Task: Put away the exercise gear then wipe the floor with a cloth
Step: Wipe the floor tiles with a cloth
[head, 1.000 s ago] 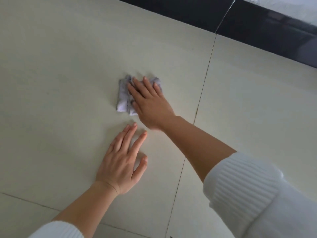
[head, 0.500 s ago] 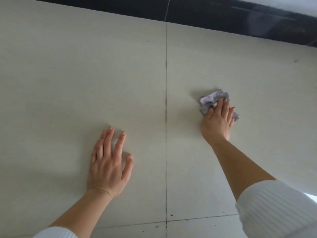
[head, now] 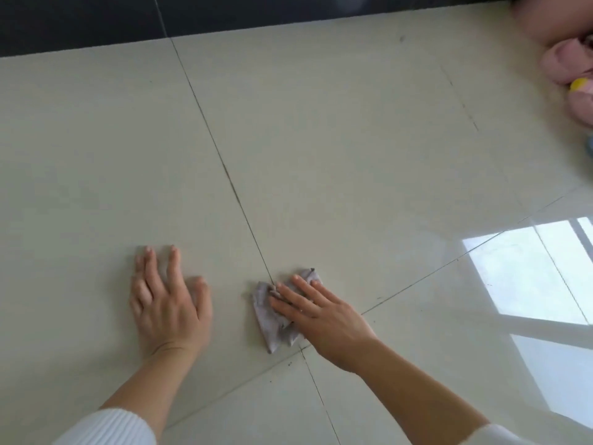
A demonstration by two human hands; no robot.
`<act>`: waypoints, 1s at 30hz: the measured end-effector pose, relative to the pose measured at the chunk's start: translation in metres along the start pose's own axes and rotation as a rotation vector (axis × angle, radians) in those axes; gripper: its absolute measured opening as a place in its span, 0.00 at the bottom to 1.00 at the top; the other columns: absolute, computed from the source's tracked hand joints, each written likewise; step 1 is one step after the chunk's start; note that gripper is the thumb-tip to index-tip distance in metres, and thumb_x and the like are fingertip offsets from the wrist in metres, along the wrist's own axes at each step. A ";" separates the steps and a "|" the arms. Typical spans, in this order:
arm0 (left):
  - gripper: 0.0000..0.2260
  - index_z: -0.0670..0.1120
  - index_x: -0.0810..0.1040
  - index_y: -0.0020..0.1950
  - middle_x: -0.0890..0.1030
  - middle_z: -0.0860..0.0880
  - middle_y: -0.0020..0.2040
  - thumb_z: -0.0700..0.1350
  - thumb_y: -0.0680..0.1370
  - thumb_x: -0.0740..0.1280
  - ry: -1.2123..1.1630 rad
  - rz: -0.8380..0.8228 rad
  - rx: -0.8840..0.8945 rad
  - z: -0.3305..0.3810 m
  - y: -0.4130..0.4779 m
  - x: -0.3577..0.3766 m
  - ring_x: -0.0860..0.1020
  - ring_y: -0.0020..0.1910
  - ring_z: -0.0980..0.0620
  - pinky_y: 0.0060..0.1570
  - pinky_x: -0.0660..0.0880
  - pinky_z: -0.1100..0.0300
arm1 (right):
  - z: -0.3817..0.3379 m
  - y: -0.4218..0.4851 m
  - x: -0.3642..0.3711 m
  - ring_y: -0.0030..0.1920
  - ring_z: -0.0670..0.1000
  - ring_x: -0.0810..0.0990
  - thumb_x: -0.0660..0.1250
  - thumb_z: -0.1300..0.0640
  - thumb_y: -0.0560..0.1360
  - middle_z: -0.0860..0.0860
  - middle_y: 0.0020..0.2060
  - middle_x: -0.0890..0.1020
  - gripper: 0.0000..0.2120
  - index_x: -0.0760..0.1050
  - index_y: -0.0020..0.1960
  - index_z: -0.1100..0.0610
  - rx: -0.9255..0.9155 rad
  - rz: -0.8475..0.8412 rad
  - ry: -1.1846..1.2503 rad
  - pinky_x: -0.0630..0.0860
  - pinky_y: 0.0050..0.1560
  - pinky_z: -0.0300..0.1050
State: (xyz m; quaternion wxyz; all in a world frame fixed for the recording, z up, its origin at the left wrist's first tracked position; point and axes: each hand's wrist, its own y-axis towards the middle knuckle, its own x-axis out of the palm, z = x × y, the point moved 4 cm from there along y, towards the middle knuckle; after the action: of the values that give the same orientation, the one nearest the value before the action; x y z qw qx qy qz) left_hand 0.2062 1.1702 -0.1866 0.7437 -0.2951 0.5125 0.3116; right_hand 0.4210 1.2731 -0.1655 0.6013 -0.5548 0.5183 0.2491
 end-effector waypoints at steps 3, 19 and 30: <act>0.29 0.44 0.65 0.72 0.61 0.37 0.74 0.55 0.74 0.52 -0.008 0.023 -0.009 0.000 0.001 0.001 0.59 0.72 0.37 0.68 0.57 0.45 | 0.060 0.008 -0.014 0.76 0.53 0.47 0.56 0.58 0.78 0.47 0.76 0.51 0.30 0.49 0.77 0.53 0.154 0.126 0.040 0.58 0.74 0.53; 0.36 0.50 0.40 0.77 0.37 0.46 0.77 0.63 0.72 0.35 0.057 -0.256 0.083 -0.034 -0.051 0.002 0.34 0.75 0.51 0.73 0.36 0.55 | 0.027 0.049 -0.017 0.77 0.52 0.39 0.47 0.53 0.83 0.45 0.78 0.46 0.25 0.46 0.78 0.50 0.298 0.246 0.327 0.35 0.74 0.46; 0.31 0.50 0.35 0.77 0.34 0.43 0.76 0.59 0.80 0.47 0.078 -0.306 -0.071 -0.044 -0.162 -0.011 0.39 0.76 0.43 0.74 0.42 0.52 | -0.027 -0.054 0.056 0.75 0.53 0.57 0.62 0.51 0.77 0.48 0.75 0.61 0.31 0.55 0.76 0.52 -0.299 0.196 -0.093 0.60 0.73 0.53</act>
State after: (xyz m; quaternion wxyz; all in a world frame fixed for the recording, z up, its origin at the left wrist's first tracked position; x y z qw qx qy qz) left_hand 0.3015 1.0330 -0.1706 0.7511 -0.4077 0.4789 0.2006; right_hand 0.4776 1.2186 -0.1901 0.5083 -0.5728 0.4987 0.4059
